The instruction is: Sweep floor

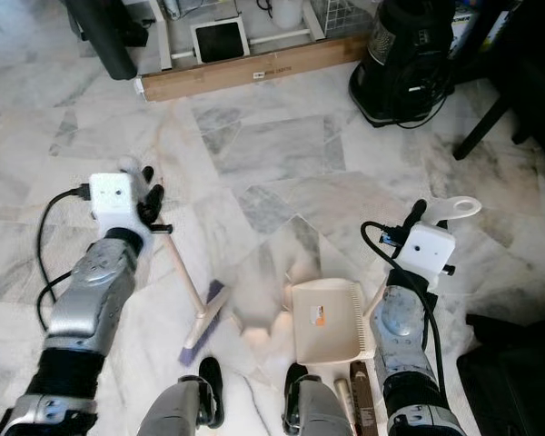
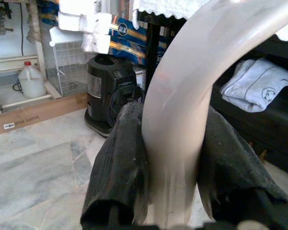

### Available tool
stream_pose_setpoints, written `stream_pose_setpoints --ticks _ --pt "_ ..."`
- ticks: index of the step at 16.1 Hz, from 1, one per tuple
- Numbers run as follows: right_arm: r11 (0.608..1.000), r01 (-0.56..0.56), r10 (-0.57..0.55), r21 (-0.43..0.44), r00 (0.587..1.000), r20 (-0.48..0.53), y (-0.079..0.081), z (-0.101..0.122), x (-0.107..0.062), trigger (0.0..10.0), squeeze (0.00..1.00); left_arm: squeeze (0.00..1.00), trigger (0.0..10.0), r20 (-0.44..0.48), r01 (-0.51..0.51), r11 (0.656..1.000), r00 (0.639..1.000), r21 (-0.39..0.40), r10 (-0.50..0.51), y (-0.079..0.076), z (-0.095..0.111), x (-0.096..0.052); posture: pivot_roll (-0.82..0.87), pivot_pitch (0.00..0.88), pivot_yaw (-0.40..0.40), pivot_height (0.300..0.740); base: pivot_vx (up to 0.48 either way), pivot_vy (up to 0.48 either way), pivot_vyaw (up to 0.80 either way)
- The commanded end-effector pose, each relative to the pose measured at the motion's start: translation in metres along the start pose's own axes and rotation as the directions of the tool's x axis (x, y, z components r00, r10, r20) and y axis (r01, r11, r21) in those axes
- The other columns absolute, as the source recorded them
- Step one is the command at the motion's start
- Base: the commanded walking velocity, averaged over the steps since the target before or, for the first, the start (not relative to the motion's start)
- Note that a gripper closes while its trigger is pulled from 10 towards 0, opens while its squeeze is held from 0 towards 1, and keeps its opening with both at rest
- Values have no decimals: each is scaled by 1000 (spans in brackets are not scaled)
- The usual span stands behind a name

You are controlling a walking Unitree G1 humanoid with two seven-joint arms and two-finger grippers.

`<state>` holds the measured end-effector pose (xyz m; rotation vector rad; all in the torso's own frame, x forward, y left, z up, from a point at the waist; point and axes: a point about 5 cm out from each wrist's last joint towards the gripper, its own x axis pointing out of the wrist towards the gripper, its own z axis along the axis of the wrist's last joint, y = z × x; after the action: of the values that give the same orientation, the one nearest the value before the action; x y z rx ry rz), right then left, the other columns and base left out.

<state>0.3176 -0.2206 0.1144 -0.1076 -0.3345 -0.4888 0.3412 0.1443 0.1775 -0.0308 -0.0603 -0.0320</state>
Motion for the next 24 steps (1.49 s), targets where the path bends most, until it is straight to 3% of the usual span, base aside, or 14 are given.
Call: stream_pose_setpoints --ticks 1,5,9,17,20,24 --pt "999 -24 22 -31 998 -59 0 -14 -13 10000 0 0 10000 -80 32 998 996 -46 -36 -7 -15 -1 108 402 35 740 0 0 0" --pt "999 -28 25 -33 998 -64 2 -15 -14 10000 0 0 10000 -131 189 957 966 -222 -221 -33 -15 1 106 403 35 740 0 0 0" --pt "998 -41 38 -42 996 -75 4 -17 -17 10000 0 0 10000 -134 275 924 939 -265 -318 -44 -10 -1 113 401 38 740 0 0 0" --pt "998 -61 59 -22 993 -101 11 -22 -23 10000 0 0 10000 -5 292 826 942 -482 -336 -46 17 5 120 392 40 740 0 0 0" --pt "998 -65 63 -13 993 -102 14 -21 -21 10000 0 0 10000 20 290 825 947 -485 -321 -43 23 6 116 375 38 740 0 0 0" --pt "997 -75 75 5 993 -91 16 -16 -13 10000 0 0 10000 100 267 846 963 -462 -249 -26 42 11 110 326 35 740 0 0 0"
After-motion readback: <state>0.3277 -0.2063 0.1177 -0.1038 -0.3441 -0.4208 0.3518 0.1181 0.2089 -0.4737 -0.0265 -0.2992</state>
